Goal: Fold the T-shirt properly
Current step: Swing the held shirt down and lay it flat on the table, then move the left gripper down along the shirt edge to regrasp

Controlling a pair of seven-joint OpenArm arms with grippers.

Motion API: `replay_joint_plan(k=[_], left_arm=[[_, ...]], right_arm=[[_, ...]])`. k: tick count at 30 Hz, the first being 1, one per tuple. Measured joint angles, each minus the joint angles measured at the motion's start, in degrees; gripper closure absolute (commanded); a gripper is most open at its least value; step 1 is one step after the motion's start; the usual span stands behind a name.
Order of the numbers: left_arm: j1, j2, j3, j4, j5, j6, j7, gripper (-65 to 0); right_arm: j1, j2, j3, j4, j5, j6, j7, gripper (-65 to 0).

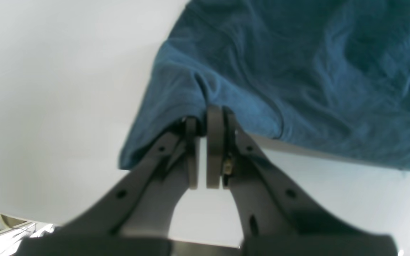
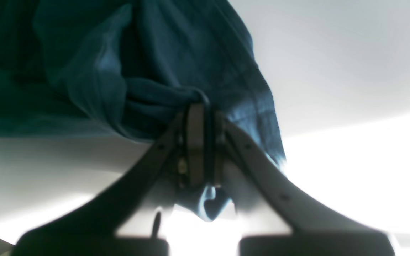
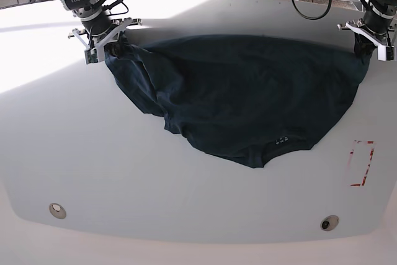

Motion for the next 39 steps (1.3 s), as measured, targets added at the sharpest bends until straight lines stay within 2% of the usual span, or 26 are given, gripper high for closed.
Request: replay_joint_plan(k=[5, 8, 11, 12, 13, 14, 15, 17, 20, 23, 26, 30, 37, 39], left_arm=[[1.7, -0.1, 0.0, 0.0, -0.1, -0.2, -0.1, -0.6], [2.6, -0.2, 0.0, 0.0, -0.1, -0.3, 0.0, -2.1], [3.2, -0.2, 0.2, 0.0, -0.1, -0.2, 0.0, -14.0], [3.4, -0.2, 0.3, 0.1, -0.1, -0.2, 0.0, -22.9], [3.8, -0.2, 0.4, 0.1, -0.3, -0.3, -0.1, -26.4], [3.8, -0.1, 0.4, 0.1, -0.3, -0.3, -0.1, -35.7], [4.0, -0.1, 0.5, 0.1, -0.2, -0.5, 0.0, -42.2], [4.2, -0.1, 0.5, 0.1, 0.0, -0.4, 0.0, -51.1], [4.2, -0.3, 1.0, 0.1, -0.2, -0.2, 0.3, -51.1], [3.7, -0.9, 1.9, 0.2, -0.5, -0.6, 4.6, -49.6], [2.5, -1.8, 2.3, 0.4, -1.0, -4.0, 9.2, -47.8], [-0.6, -2.2, 1.9, 0.6, -2.9, -6.5, 10.7, -46.8], [-12.3, -2.3, 1.9, -0.5, -3.3, -6.3, 12.9, -46.9], [-16.5, -2.4, 2.0, -2.2, -3.2, -4.6, 13.3, -46.9]], right_arm=[[-1.3, 0.1, 0.0, 0.0, -0.2, 0.1, 0.1, -0.5], [-1.3, 0.1, 0.0, 0.0, -0.7, 2.0, 0.1, -0.5], [-1.4, 0.0, 0.0, 0.0, -0.7, 3.5, 0.0, -0.5], [-1.4, 0.0, 0.0, 0.0, -0.6, 3.4, 0.1, -0.5], [-1.3, 0.0, 0.0, 0.0, -0.6, 3.4, 0.2, -0.5], [-1.3, 0.0, 0.0, 0.0, -0.6, 3.5, 0.1, -0.5], [-1.3, 0.0, 0.0, 0.0, -0.7, 3.4, 0.1, -0.5], [-1.4, 0.0, 0.0, 0.0, -0.6, 3.4, 0.1, -0.5], [-1.4, 0.0, 0.0, 0.0, -0.7, 3.5, 0.1, -0.5], [-1.3, 0.0, 0.0, 0.0, -0.7, 3.5, 0.1, -0.5], [-1.2, 0.0, 0.0, 0.0, -0.6, 3.4, 0.1, -0.5], [-1.1, -0.1, 0.0, 0.0, -0.6, 3.4, 0.1, -0.5], [-0.8, -0.3, 0.0, 0.0, -0.6, 3.4, 0.1, -0.5], [-0.3, -0.3, 0.1, 0.0, -0.7, 3.4, 0.0, -0.3]])
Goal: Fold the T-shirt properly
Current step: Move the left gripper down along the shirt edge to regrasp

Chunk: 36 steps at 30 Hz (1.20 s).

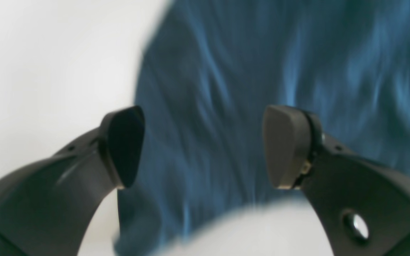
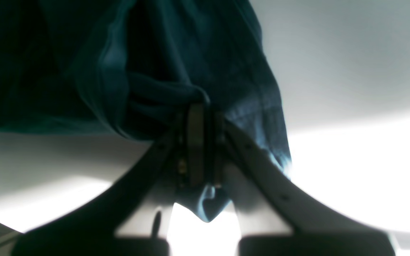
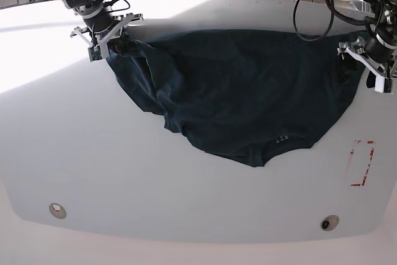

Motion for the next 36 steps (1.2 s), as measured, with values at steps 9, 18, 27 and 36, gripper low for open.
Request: replay_joint_plan(k=[9, 18, 27, 36], left_arm=[[-18.7, -0.7, 1.9, -18.1, 11.1, 3.8, 2.5, -46.5], [-31.3, -2.4, 9.0, -38.0, 20.5, 3.3, -8.7, -46.7], [-36.7, -5.4, 15.3, -57.1, 23.1, 3.5, -15.4, -46.7], [-41.1, -6.5, 18.7, -68.6, 21.4, 3.4, -23.8, -46.5]], right_arm=[[1.7, -0.2, 0.0, -0.1, 0.1, 0.0, 0.1, -0.3], [3.2, -2.1, 0.2, -0.6, 0.0, 0.0, 0.2, -0.3], [3.4, -2.2, 0.2, -0.7, 0.0, 0.0, 0.2, -0.3], [3.4, -2.3, 0.2, -0.7, 0.0, 0.0, 0.2, -0.3]])
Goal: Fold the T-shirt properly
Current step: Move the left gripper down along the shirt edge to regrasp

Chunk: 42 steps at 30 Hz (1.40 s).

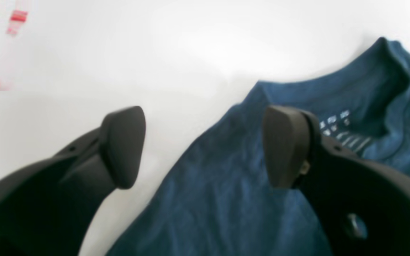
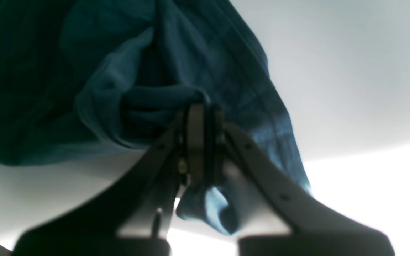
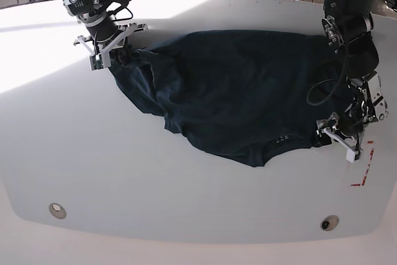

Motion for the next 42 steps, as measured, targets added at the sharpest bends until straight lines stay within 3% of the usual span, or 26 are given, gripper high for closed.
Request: replay_joint_plan(k=[10, 19, 23, 31, 42], left_arm=[[-0.1, 1.3, 4.5, 0.1, -0.5, 0.2, -0.7, -46.5], [0.6, 2.3, 6.0, 0.4, -1.6, -6.9, 0.8, -45.7], [0.8, 3.1, 7.6, 0.5, -2.7, -8.0, 1.2, -36.9], [1.2, 3.5, 7.5, 0.2, -2.7, -8.0, 2.6, 0.0], [2.6, 3.7, 7.6, 3.6, -2.7, -8.2, 3.3, 0.0]], right_arm=[[0.3, -0.2, 0.0, 0.0, 0.0, 0.0, -0.2, -0.3], [0.9, -1.2, 0.0, 0.0, 0.0, 0.0, 0.0, -0.3], [1.3, -1.2, 0.0, 0.0, 0.0, 0.0, -0.2, -0.3], [1.9, -1.2, 0.0, 0.0, 0.0, 0.0, 0.0, -0.3], [1.9, -1.2, 0.0, 0.0, 0.0, 0.0, 0.0, -0.3]])
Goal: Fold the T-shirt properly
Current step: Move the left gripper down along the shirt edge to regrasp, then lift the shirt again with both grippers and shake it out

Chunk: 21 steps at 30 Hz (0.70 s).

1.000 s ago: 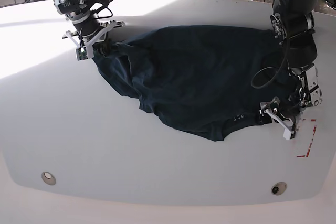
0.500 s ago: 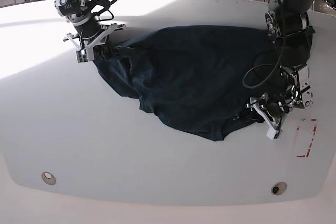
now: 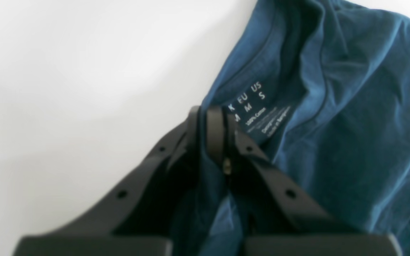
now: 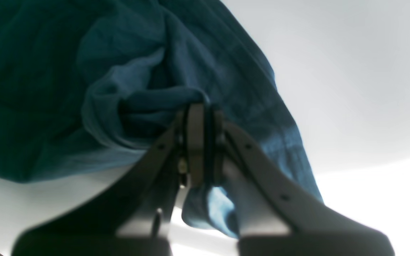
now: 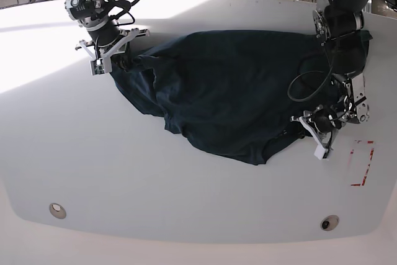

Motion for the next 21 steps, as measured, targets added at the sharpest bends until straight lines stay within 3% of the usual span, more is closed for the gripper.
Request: replay_joint_plan(k=[10, 21], left_arm=[[4.1, 0.6, -3.0, 19.0, 3.8, 0.6, 13.6, 0.0], [0.2, 0.4, -9.7, 30.5, 3.7, 0.6, 23.8, 0.0]], right_arm=[[0.5, 0.0, 0.1, 0.0, -0.2, 0.0, -0.1, -0.3], [3.0, 0.2, 0.0, 0.0, 0.0, 0.0, 0.0, -0.3]])
